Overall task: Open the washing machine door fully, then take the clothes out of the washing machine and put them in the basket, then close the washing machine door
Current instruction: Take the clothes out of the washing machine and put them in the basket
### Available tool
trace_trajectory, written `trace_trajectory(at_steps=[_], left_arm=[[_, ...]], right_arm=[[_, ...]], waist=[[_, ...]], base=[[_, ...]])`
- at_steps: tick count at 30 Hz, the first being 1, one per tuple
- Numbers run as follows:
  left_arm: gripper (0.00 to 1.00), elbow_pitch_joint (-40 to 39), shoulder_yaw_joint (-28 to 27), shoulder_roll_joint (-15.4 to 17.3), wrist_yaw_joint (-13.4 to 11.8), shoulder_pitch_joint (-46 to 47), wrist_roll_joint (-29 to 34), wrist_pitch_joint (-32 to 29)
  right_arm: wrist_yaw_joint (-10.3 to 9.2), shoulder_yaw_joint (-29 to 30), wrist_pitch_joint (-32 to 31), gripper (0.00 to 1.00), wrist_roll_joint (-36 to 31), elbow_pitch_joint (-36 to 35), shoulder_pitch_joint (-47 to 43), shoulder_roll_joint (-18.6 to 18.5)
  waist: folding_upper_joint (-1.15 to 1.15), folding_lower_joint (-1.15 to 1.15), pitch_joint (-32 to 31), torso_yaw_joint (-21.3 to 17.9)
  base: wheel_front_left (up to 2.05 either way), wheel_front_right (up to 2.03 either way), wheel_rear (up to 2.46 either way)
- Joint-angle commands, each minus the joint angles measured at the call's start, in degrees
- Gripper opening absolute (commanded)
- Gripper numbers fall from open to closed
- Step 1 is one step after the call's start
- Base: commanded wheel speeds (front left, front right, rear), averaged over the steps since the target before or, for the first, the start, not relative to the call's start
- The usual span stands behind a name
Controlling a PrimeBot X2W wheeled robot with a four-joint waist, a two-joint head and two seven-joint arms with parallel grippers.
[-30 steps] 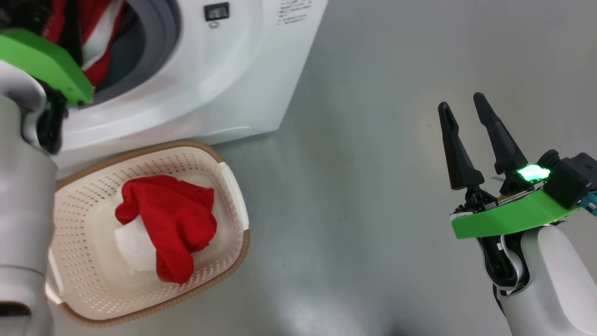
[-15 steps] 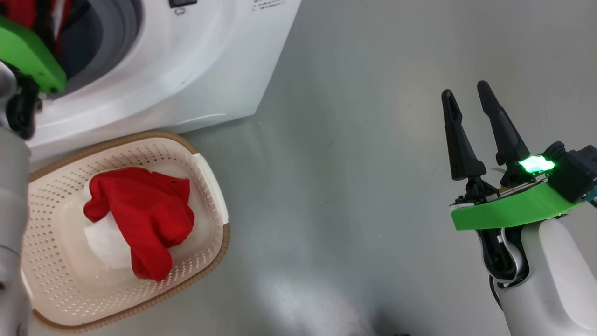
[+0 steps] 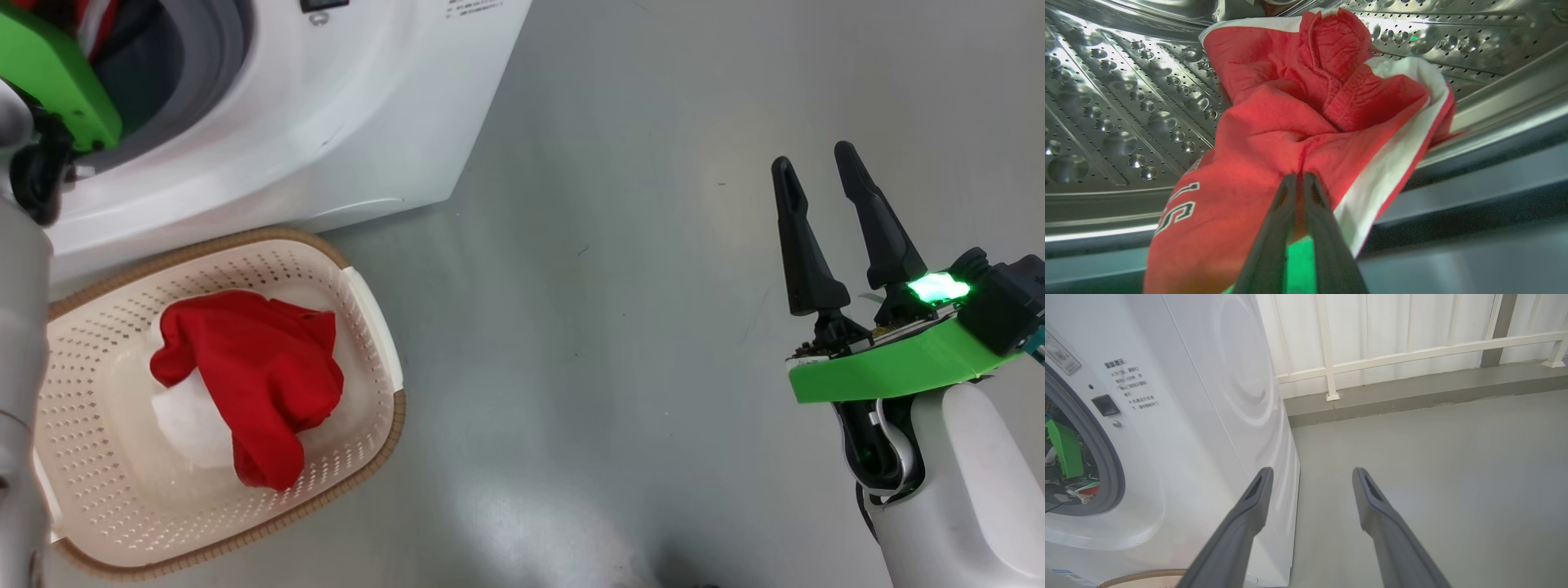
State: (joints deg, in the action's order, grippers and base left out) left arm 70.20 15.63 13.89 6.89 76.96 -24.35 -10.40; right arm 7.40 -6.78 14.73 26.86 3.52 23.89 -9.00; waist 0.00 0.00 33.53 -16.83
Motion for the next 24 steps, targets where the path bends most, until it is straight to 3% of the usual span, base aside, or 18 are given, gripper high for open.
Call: trace_trajectory(at_steps=[1, 10, 24], left_arm=[[0.0, -0.2, 0.36, 1.43, 0.52, -1.26, -0.01, 0.44], [0.0, -0.71, 1.99, 1.28, 0.57, -1.27, -0.34, 4.27], [0.0, -1.85, 5.63, 0.04, 0.59, -5.5, -0.23, 15.94]], right_arm=[[0.09, -0.94, 0.27, 1.0, -0.67, -1.35, -0.16, -0.11], [0.09, -1.03, 0.27, 1.0, -0.66, -0.96, 0.05, -0.11], [0.09, -1.69, 0.27, 1.0, -0.54, -0.01, -0.94, -0.49]], waist=[[0.0, 0.0, -0.09, 0.07], [0.0, 0.0, -0.95, 0.48], [0.0, 0.0, -6.07, 3.38]], base=[[0.0, 0.0, 0.0], [0.0, 0.0, 0.0], [0.0, 0.0, 0.0]])
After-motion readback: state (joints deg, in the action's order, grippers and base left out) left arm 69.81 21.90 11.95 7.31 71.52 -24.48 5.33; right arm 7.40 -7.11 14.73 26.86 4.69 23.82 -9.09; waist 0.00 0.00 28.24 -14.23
